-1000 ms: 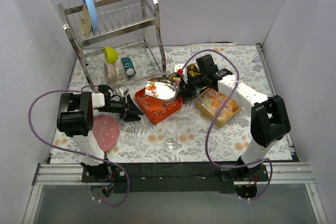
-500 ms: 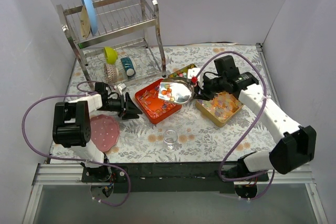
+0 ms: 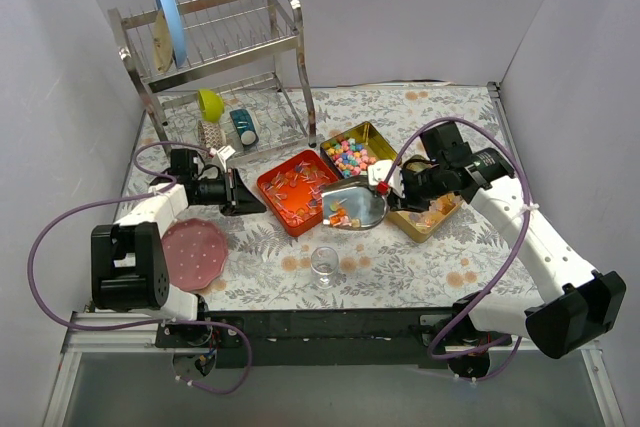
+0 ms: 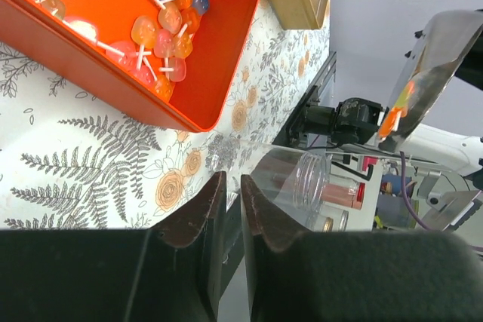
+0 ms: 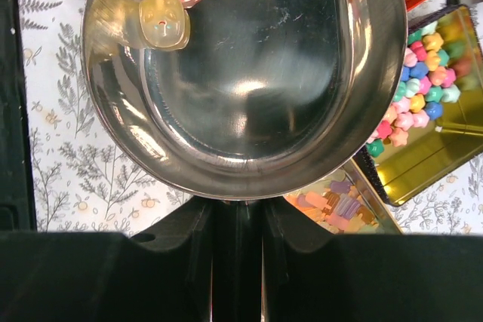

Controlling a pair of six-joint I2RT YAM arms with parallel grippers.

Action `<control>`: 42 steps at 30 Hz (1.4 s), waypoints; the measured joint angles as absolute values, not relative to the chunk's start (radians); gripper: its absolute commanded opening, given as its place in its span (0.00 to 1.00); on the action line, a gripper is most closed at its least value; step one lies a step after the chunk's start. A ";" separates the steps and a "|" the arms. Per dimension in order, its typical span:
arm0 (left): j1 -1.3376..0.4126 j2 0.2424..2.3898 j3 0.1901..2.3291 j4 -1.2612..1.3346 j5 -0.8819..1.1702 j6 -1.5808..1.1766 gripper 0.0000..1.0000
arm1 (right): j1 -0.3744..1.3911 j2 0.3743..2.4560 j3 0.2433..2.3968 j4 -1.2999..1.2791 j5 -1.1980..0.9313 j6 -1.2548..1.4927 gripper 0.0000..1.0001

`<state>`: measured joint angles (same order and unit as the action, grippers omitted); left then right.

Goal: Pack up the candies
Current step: Place the fake candies in the packing bottle.

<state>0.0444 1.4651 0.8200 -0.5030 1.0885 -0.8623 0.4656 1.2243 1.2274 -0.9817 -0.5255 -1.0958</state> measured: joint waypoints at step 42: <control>0.044 1.401 0.773 -0.391 1.084 -0.962 0.10 | 0.754 1.171 1.218 -1.071 -0.258 -1.129 0.01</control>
<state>0.0444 1.4014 0.7731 -0.3912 1.0843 -0.9615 0.7536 1.1709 1.2182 -1.0710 -0.2584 -1.1286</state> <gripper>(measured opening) 0.104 0.310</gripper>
